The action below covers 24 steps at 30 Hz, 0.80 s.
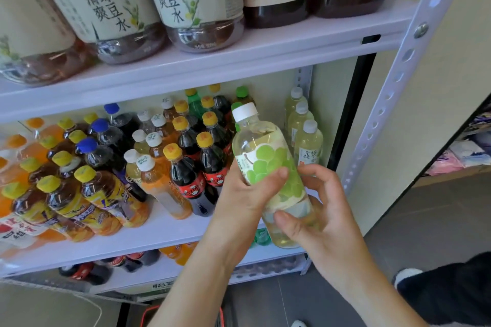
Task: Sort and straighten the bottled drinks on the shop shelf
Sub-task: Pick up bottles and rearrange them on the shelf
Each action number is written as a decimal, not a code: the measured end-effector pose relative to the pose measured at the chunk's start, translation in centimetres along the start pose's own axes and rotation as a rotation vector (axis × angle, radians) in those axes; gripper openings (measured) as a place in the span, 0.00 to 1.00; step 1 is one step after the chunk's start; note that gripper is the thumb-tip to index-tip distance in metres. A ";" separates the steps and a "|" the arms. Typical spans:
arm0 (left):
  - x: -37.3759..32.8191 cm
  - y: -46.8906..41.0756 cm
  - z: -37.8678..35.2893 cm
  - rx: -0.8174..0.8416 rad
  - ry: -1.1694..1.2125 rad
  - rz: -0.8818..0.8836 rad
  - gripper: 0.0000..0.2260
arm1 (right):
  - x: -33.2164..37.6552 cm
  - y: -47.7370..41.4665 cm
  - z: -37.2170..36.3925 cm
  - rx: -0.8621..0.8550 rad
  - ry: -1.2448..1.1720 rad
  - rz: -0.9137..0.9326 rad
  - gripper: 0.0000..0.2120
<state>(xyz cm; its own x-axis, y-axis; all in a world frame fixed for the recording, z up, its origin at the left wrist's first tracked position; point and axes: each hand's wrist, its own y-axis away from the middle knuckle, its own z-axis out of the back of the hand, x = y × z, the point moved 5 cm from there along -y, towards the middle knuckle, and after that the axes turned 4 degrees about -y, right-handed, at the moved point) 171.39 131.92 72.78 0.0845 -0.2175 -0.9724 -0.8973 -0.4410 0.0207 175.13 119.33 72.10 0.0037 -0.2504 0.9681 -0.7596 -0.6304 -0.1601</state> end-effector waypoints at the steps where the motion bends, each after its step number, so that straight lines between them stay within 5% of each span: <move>1: -0.1 0.0 0.1 0.007 -0.017 0.000 0.18 | 0.0 0.2 -0.2 -0.021 0.029 0.026 0.26; 10: -0.5 0.5 0.7 -0.121 0.063 -0.023 0.20 | 1.2 1.0 -1.9 -0.242 0.701 0.425 0.33; 13: -0.6 0.8 0.9 -0.185 0.147 -0.014 0.23 | 1.9 0.8 -1.9 -0.206 0.727 0.460 0.30; 15: -0.8 0.9 1.2 -0.211 0.188 -0.010 0.25 | 2.2 0.5 -1.2 -0.169 0.557 0.340 0.28; 20: -1.2 0.7 1.9 -0.221 0.270 0.024 0.30 | -0.3 -0.8 0.5 -0.082 -0.263 -0.426 0.21; 24: -1.5 0.7 1.8 -0.197 0.256 0.028 0.35 | -1.1 -0.2 -0.9 0.221 -0.459 -0.710 0.27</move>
<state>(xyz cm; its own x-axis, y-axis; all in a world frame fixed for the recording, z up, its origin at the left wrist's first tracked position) 169.87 133.52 73.84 0.1898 -0.4328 -0.8813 -0.8019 -0.5863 0.1152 174.66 120.39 71.21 0.7258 0.0145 0.6877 -0.3348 -0.8659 0.3716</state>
